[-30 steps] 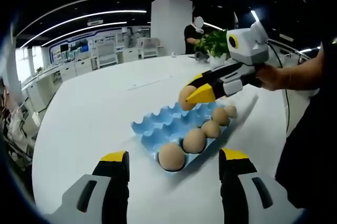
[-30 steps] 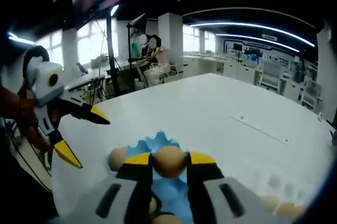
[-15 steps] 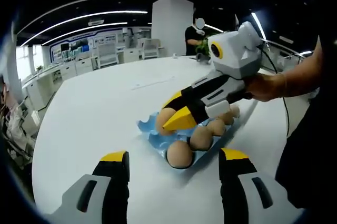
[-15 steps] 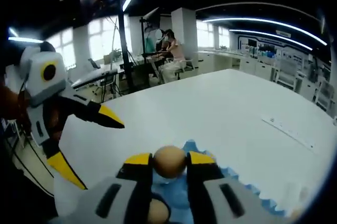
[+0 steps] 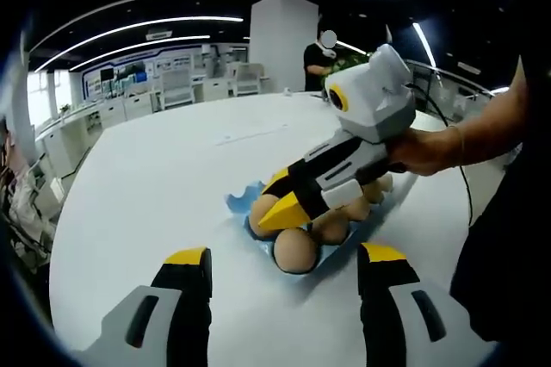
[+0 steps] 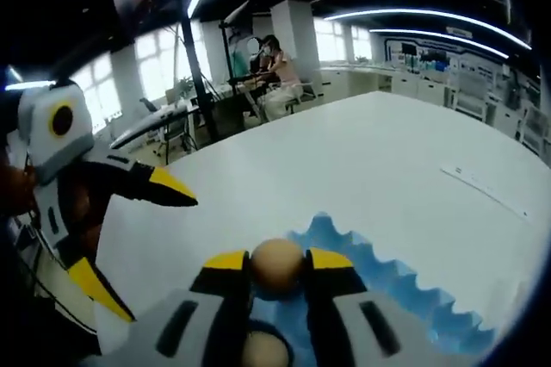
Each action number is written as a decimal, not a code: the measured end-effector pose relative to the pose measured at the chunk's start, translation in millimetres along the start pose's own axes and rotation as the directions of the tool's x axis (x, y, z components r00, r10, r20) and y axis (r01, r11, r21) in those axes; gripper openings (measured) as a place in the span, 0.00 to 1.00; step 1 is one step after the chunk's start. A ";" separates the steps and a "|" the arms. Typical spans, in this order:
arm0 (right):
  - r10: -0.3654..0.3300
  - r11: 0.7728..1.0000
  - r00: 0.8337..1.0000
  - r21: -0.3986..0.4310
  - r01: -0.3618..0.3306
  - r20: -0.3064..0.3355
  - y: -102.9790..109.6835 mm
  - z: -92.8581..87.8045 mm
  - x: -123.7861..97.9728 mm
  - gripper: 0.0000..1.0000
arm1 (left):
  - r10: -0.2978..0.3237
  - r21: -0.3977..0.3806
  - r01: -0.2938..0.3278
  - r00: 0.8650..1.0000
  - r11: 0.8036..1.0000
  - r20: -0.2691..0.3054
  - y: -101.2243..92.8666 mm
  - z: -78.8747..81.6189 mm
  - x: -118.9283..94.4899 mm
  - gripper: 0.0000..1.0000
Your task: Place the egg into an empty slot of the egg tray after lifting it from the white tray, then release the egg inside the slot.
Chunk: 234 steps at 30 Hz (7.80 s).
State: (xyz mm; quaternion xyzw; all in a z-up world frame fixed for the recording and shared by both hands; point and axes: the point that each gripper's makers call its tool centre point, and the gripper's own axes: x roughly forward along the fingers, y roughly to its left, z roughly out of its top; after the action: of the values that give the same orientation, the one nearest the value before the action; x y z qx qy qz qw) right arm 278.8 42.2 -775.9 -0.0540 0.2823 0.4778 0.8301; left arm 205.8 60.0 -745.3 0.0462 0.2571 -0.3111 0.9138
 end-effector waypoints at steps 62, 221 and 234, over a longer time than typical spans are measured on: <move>-0.452 0.892 0.874 0.076 0.446 0.178 -127.3 -55.0 -188.3 0.25 | 0.001 0.034 -0.001 1.000 0.999 0.004 -27.7 12.7 8.0 0.68; 0.008 0.997 0.999 -0.083 -0.005 0.041 -22.0 -15.2 -34.7 0.27 | 0.032 0.021 -0.032 0.999 0.999 -0.010 -18.5 15.1 13.3 0.67; -0.017 0.998 0.998 -0.052 0.019 0.056 -27.9 -22.3 -58.5 0.26 | 0.026 0.033 -0.025 1.000 0.999 -0.005 -24.1 18.1 14.9 0.67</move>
State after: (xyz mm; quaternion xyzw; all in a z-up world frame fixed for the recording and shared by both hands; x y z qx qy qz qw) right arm 270.0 -25.5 -769.1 -0.0650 0.2458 0.4789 0.8403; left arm 209.6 28.1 -735.2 0.0655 0.2537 -0.3035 0.9161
